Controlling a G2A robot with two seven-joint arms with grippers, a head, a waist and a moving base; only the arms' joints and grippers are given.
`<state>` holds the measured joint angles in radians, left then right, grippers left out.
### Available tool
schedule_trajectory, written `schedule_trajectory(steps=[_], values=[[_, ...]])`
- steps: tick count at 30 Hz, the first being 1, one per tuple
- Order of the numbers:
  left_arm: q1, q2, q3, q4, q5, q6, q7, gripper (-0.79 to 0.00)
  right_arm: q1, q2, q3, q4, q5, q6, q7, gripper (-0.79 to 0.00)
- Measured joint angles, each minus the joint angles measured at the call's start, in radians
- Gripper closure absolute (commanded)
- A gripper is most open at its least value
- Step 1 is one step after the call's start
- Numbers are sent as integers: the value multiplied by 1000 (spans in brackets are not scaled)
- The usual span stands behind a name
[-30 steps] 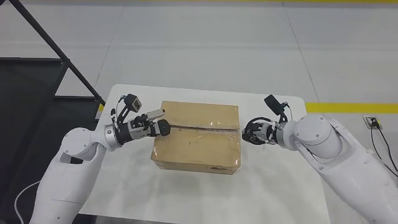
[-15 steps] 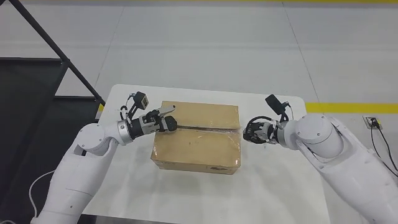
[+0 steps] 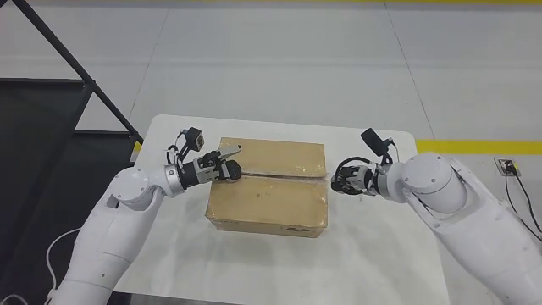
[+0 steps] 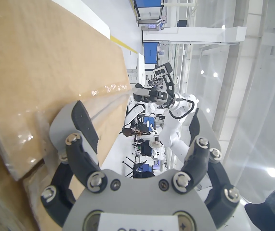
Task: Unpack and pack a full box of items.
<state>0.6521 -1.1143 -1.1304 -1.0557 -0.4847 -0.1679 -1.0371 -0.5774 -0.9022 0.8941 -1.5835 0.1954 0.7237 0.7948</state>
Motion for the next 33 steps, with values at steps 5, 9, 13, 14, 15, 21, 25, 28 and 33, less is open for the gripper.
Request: schedule_trajectory(steps=[5,9,13,14,15,21,25,28,33], values=[[-6,-5,9,16,0,-1,0,-785,7,-5,-3,12,0,4,6,-163],[-11,-8,15,27,1,-2,-2,-785,9,-7,-2,21,1,4,8,-222],[-15,-11,19,38,0,-3,-5,-785,8,-9,1,26,0,4,9,-271],[-15,-11,20,40,-1,-4,-5,-785,7,-9,2,27,0,5,10,-280],[-16,-12,20,42,-1,-4,-5,-785,6,-9,3,27,-1,5,10,-286],[-15,-13,16,47,-5,-9,-8,-785,-7,-8,22,25,0,5,-4,-348],[-11,-12,9,39,-7,-11,-9,-785,-47,-5,75,-9,33,-21,-85,-379],[-6,-12,5,31,-9,-11,-9,-785,-116,0,137,-79,76,-88,-180,-348],[0,-12,1,23,-8,-11,-9,-785,-202,9,175,-177,70,-190,-180,0]])
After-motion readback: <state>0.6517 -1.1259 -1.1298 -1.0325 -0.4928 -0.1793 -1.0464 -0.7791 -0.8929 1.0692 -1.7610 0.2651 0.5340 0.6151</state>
